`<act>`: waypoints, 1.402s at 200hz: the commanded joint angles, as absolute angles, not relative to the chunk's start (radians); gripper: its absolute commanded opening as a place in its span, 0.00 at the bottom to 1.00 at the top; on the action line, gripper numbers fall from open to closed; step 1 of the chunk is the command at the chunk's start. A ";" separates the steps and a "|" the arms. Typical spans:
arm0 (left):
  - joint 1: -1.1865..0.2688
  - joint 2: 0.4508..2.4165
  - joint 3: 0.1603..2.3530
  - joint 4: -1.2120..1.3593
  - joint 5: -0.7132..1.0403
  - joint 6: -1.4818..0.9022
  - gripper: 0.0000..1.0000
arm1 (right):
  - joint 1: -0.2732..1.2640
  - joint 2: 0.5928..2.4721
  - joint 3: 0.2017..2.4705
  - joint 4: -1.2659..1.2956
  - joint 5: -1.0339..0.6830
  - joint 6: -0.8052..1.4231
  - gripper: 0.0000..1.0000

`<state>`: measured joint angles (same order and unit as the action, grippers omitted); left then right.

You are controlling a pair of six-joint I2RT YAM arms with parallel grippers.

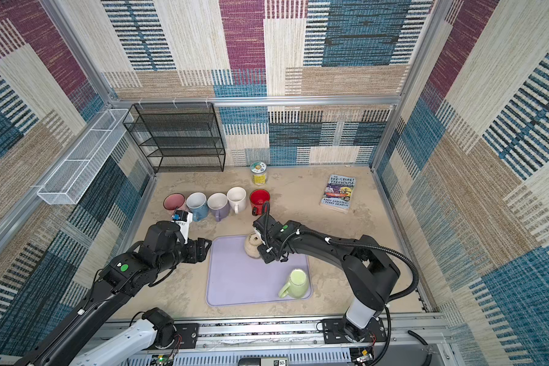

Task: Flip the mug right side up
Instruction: 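Lower the right gripper and close it on the cream mug's handle, then lift the cream mug by its handle with the right gripper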

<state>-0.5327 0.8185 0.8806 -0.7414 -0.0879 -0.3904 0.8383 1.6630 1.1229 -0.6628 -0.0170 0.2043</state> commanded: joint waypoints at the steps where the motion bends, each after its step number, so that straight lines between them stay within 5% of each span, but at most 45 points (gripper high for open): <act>1: -0.527 0.823 0.880 -0.719 -0.054 -0.373 0.76 | 0.837 1.669 1.118 -0.637 -0.025 0.192 0.33; 31: -0.523 0.818 0.878 -0.717 -0.049 -0.373 0.76 | 0.833 1.677 1.121 -0.634 -0.023 0.194 0.30; 116: -0.523 0.811 0.871 -0.710 -0.047 -0.383 0.76 | 0.831 1.674 1.126 -0.622 -0.028 0.199 0.00; 280: -0.521 0.821 0.864 -0.696 -0.028 -0.391 0.76 | 0.765 1.564 1.068 -0.443 -0.332 0.229 0.00</act>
<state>-0.5228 0.8181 0.8669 -0.7269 -0.0387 -0.3908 0.7643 1.5776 1.0836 -0.5365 -0.2981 0.2314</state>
